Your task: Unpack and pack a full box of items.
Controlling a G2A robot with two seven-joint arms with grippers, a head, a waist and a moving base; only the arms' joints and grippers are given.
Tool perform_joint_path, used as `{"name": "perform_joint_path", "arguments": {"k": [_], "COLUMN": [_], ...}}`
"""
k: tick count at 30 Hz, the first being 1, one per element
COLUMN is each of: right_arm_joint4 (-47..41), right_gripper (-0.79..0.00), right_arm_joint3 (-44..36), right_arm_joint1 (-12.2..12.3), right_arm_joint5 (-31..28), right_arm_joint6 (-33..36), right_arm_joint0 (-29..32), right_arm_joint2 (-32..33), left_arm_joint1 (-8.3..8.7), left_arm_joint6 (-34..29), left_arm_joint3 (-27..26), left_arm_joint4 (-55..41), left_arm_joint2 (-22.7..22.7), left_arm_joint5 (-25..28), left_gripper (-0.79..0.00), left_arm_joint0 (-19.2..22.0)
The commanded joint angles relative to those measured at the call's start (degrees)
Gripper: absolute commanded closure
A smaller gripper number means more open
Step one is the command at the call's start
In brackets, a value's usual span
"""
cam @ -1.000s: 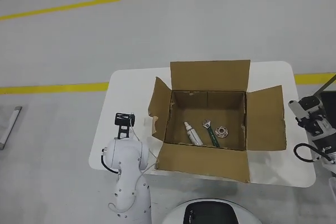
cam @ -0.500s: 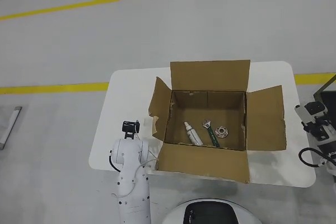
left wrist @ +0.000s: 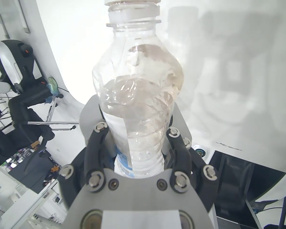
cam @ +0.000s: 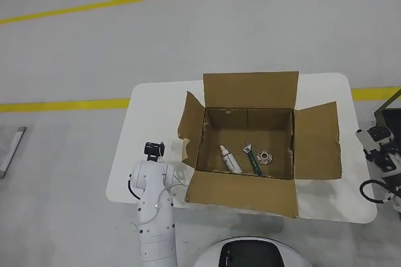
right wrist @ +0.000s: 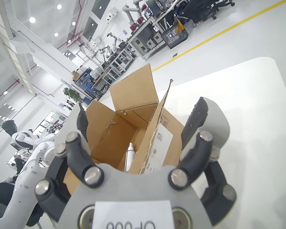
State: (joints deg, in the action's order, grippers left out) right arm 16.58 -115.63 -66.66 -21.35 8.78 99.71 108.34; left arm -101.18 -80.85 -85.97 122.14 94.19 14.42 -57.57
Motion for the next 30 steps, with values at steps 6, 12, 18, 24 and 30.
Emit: {"name": "perform_joint_path", "arguments": {"k": [6, 12, 18, 24, 30], "right_arm_joint4": [-0.14, 1.08, 1.93, 2.04, 2.84], "right_gripper": [-0.785, -0.785, -0.785, -0.785, -0.785], "right_arm_joint3": [-0.05, 0.12, 0.17, 0.15, -0.68], "right_arm_joint1": [-0.02, 0.02, 0.01, -0.02, 0.01], "right_arm_joint5": [0.14, 1.02, 1.43, 1.76, 1.60], "right_arm_joint6": [0.94, 2.09, 2.47, 2.79, 3.25], "right_arm_joint0": [-0.91, -2.04, -2.65, -3.01, -3.69], "right_arm_joint2": [-0.18, -0.53, -0.85, -1.08, -1.26], "left_arm_joint1": [0.11, 0.30, 0.48, 0.70, 0.94], "left_arm_joint6": [0.68, 0.67, 1.29, 1.72, 0.72], "left_arm_joint3": [2.26, 3.73, 5.66, 6.76, 5.73], "left_arm_joint4": [-0.52, -0.50, -0.54, -0.46, -1.43], "left_arm_joint2": [-1.26, -1.94, -2.55, -2.90, -2.88], "left_arm_joint5": [-1.67, -2.29, -3.84, -4.47, -3.42], "left_gripper": [0.000, -0.169, -0.332, -0.785, -0.785], "left_arm_joint0": [-0.03, 0.17, 0.01, 0.42, 0.79]}}
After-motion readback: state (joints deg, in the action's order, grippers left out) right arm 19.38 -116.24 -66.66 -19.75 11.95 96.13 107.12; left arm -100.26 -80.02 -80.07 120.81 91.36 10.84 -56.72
